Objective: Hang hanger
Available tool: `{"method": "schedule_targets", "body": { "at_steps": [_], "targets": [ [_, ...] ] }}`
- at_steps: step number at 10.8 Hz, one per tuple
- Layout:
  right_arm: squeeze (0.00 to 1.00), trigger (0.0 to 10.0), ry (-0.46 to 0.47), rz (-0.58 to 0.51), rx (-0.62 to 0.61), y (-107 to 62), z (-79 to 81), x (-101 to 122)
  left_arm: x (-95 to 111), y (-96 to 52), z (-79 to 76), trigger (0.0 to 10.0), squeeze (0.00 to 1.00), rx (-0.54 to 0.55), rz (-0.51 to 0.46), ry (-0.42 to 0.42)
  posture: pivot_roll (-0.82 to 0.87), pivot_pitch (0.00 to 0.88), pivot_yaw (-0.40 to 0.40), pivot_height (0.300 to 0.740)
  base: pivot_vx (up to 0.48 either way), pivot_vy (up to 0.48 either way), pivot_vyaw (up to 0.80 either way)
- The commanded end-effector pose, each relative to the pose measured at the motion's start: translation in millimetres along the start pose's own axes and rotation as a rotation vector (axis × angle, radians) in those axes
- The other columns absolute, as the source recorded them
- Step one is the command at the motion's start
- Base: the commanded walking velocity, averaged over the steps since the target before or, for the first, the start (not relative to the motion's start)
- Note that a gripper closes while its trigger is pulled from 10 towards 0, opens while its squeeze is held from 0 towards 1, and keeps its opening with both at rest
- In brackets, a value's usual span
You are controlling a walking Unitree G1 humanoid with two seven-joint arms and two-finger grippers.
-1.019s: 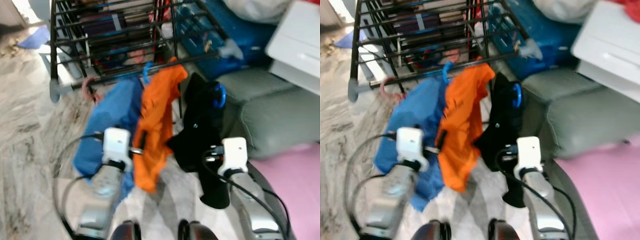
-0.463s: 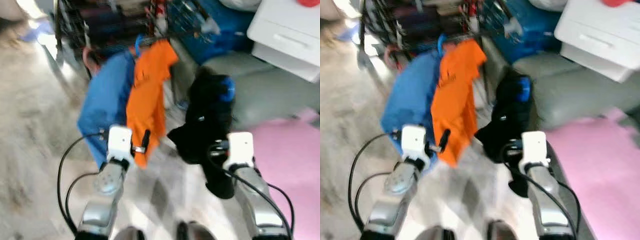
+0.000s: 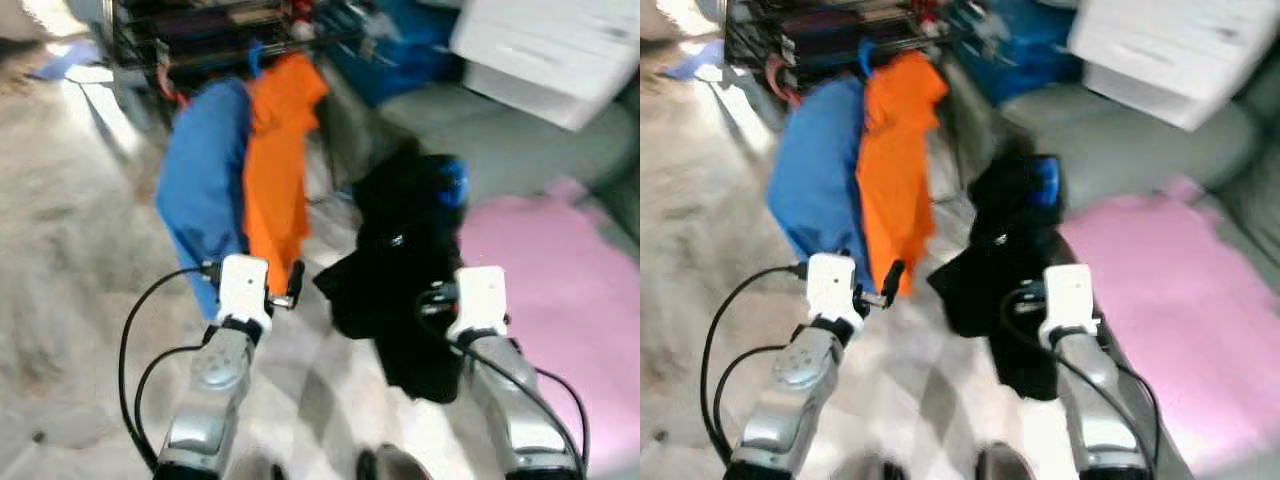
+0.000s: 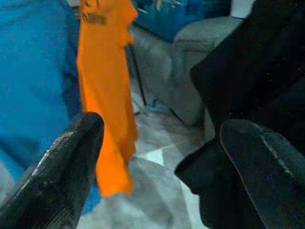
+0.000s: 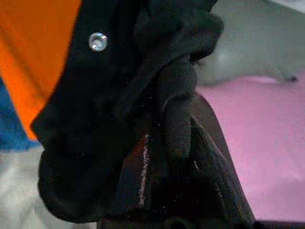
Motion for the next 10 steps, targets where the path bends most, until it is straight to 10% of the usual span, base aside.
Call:
{"method": "schedule_targets", "body": {
  "at_steps": [1,10],
  "targets": [
    [0.00,10.0,0.004,-0.057,0.014,1.4,5.9,14,-3,-3.5,8.4,10.0,0.00,0.022,0.012,0.009,-0.09,0.144,0.031,0.740,-0.330,0.000,0.00],
    [0.00,10.0,0.002,-0.052,0.051,8.9,17.9,15,-9,-8.6,7.2,10.0,0.00,-0.009,0.027,-0.024,-0.07,0.159,0.021,0.740,-0.111,0.059,0.00]
  ]
}}
Point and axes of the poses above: a point about 5 cm out from each wrist's last joint towards the gripper, its own y axis pointing out of the wrist towards the gripper, its own x axis along the axis of the wrist's last joint, z = x × y, the point moved 2 cm from there along y, pointing out of the wrist towards the gripper, and after that the axes turned 11 degrees about -y, right-handed, at the moved point
